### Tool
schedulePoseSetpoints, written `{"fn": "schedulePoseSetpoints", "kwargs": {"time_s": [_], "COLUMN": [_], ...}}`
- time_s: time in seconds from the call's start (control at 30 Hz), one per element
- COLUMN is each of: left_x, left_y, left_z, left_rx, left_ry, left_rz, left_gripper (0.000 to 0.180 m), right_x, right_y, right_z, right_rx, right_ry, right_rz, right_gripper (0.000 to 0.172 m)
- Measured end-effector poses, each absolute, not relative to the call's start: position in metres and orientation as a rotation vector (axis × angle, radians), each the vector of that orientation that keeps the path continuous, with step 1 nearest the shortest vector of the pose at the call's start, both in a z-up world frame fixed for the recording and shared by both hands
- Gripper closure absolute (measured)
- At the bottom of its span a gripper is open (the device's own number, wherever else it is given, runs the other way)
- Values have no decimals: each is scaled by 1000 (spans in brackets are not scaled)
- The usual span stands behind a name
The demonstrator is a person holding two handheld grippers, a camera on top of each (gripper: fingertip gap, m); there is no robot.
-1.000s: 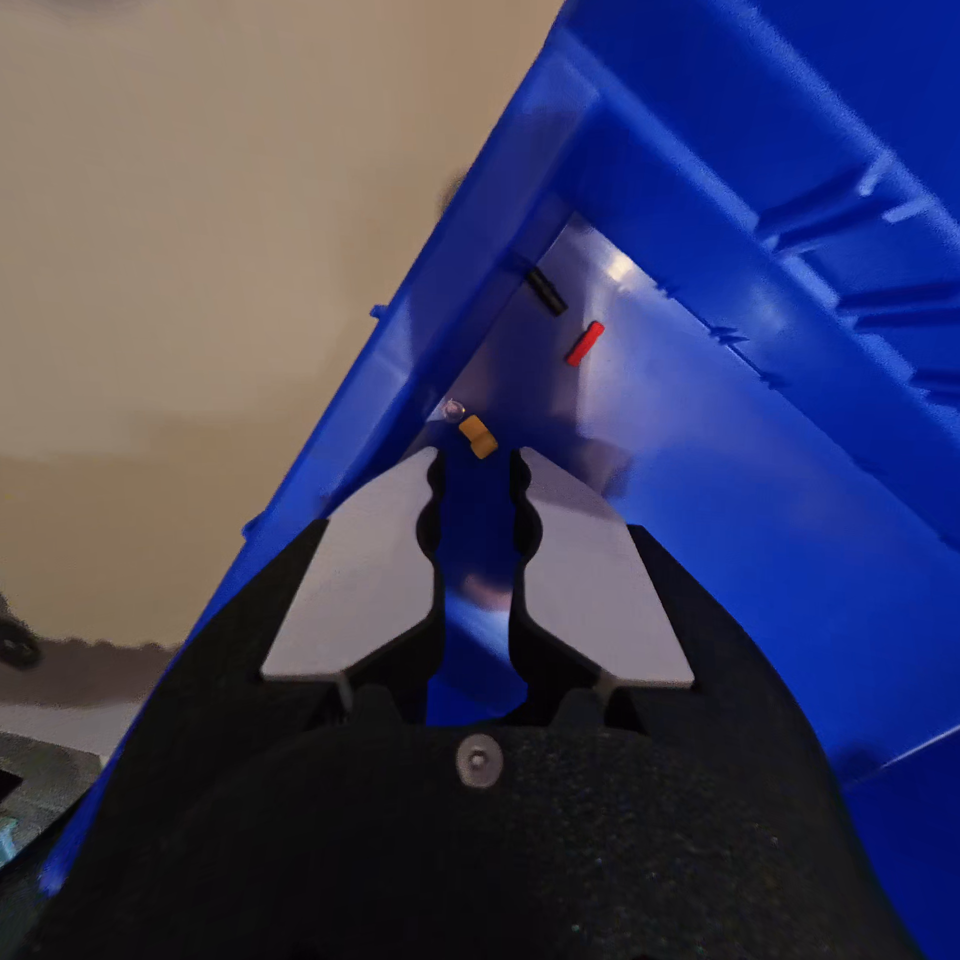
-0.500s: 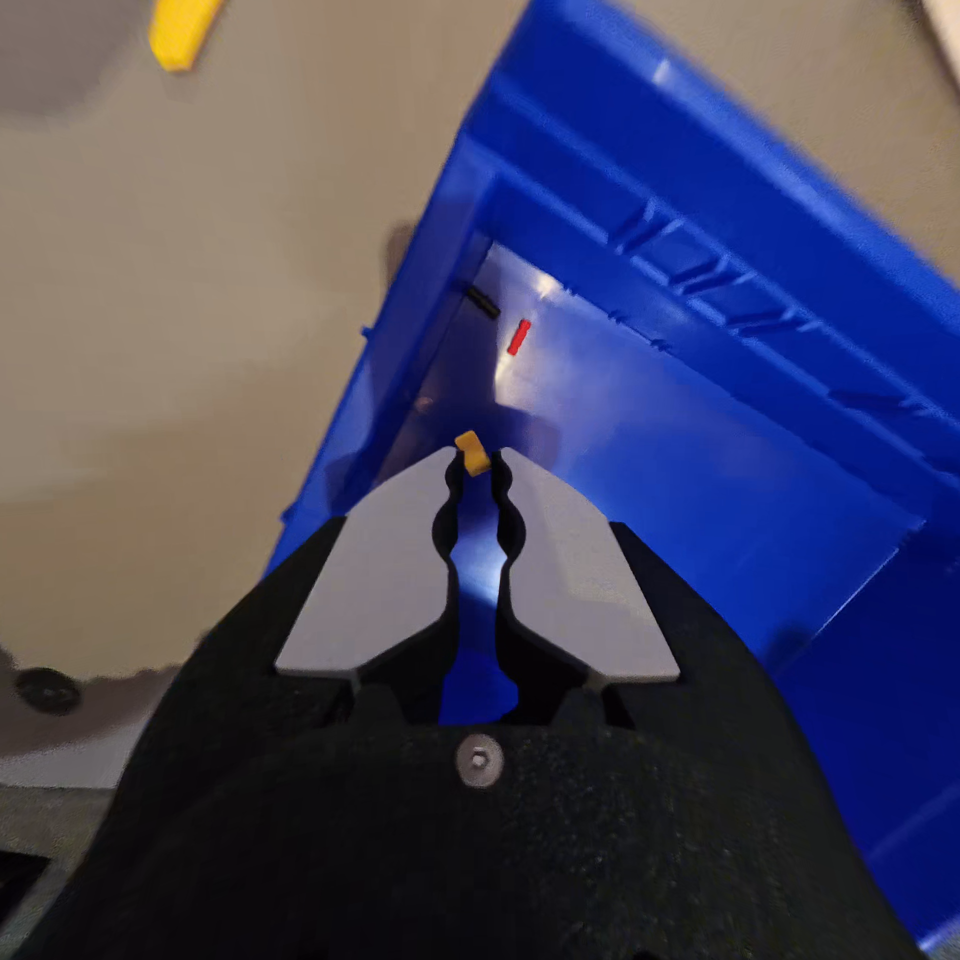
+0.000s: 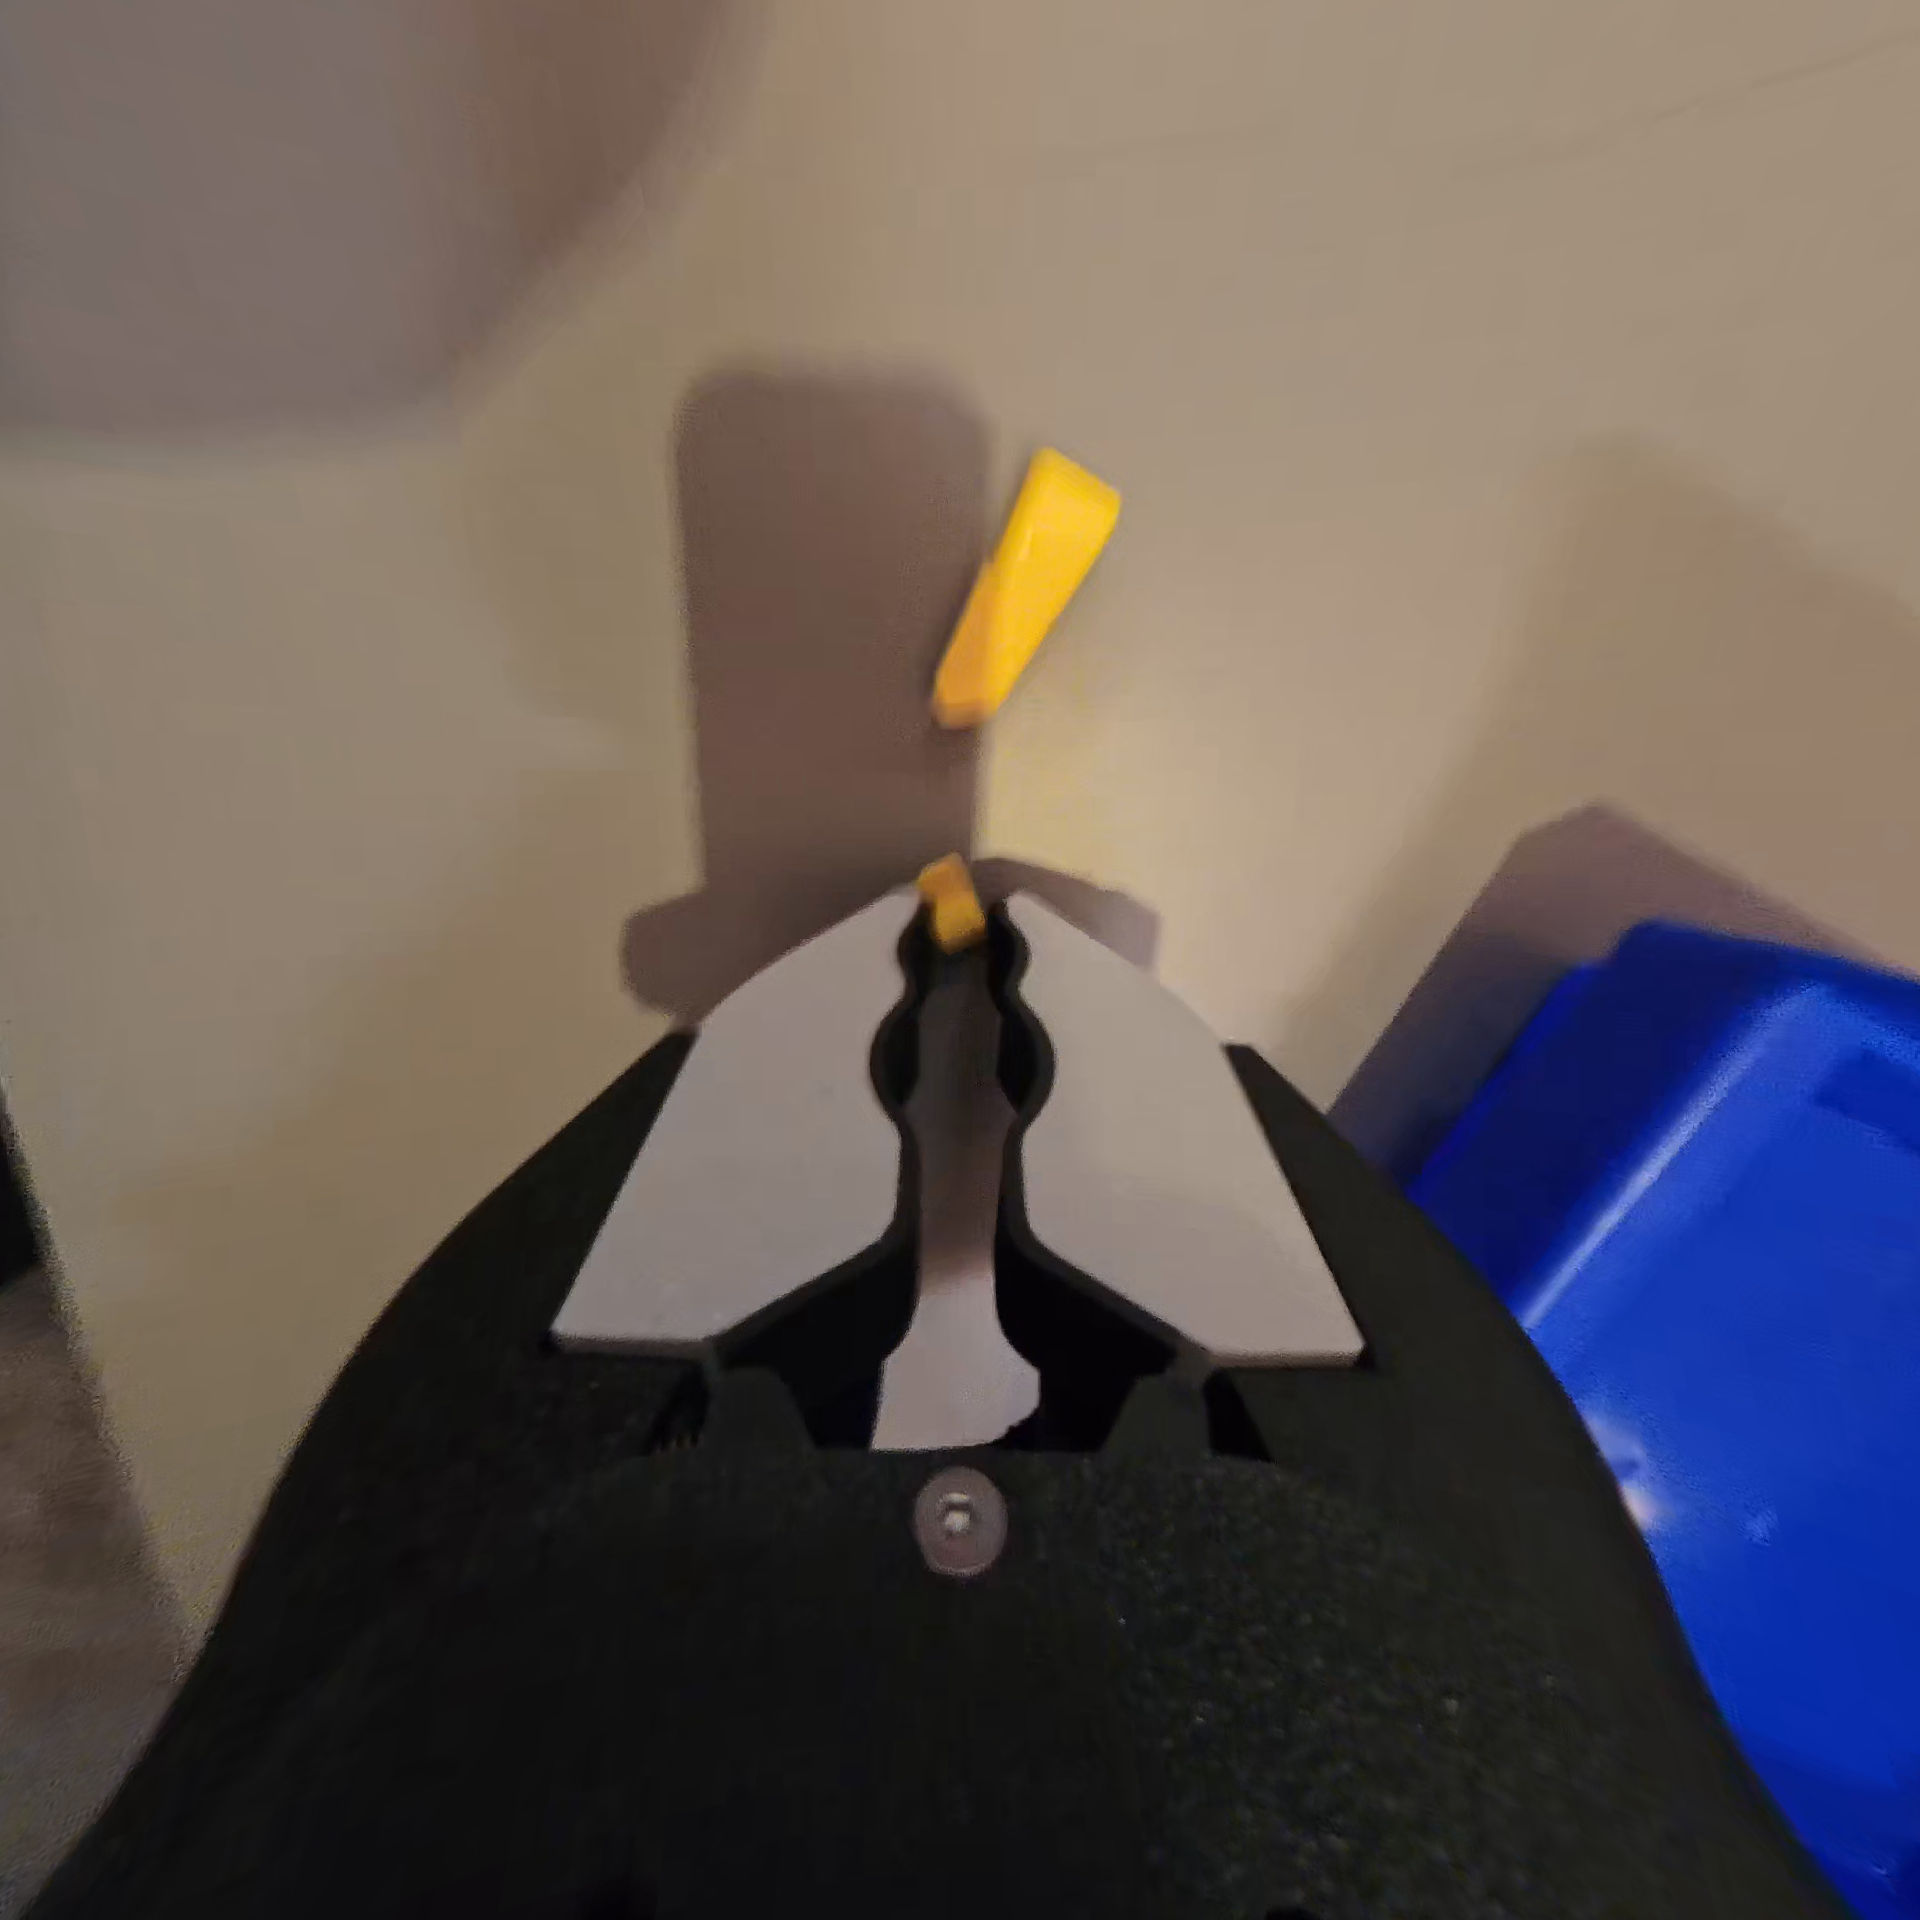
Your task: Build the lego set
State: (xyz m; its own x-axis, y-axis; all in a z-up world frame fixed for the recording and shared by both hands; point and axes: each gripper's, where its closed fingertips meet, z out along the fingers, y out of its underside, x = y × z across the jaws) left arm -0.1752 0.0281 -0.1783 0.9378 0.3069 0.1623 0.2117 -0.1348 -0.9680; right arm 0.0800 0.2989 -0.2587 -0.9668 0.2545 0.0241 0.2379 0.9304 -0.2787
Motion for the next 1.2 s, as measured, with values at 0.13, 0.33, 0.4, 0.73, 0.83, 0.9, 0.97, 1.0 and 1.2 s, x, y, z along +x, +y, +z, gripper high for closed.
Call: {"fn": "schedulePoseSetpoints", "kwargs": {"time_s": [0.13, 0.33, 0.4, 0.73, 0.83, 0.9, 0.97, 1.0, 1.2], "left_x": [-173, -173, -174, -176, -177, -177, -176, -176, -173], "left_y": [28, 29, 29, 28, 28, 28, 28, 28, 29], "left_z": [-178, -179, -179, -179, -179, -180, -179, -179, -180], "left_rx": [-1721, -1729, -1729, -1719, -1720, -1720, -1718, -1718, -1725], "left_ry": [-382, -381, -386, -398, -406, -406, -401, -399, -380], "left_rz": [94, 94, 90, 90, 73, 65, 63, 63, 77], "left_gripper": [175, 175, 175, 175, 175, 175, 175, 175, 175], "right_x": [78, 60, 35, -39, -36, -35, -35, -34, -33], "right_y": [291, 312, 328, 383, 384, 386, 386, 386, 380], "right_z": [-259, -207, -183, -236, -247, -251, -250, -251, -254], "right_rx": [-419, -453, -542, -790, -755, -739, -733, -731, -728], "right_ry": [-2995, -2922, -2834, -2828, -2863, -2862, -2864, -2867, -2886], "right_rz": [495, 645, 744, 547, 469, 425, 419, 413, 407], "right_gripper": [154, 144, 145, 154, 156, 156, 156, 156, 167]}}
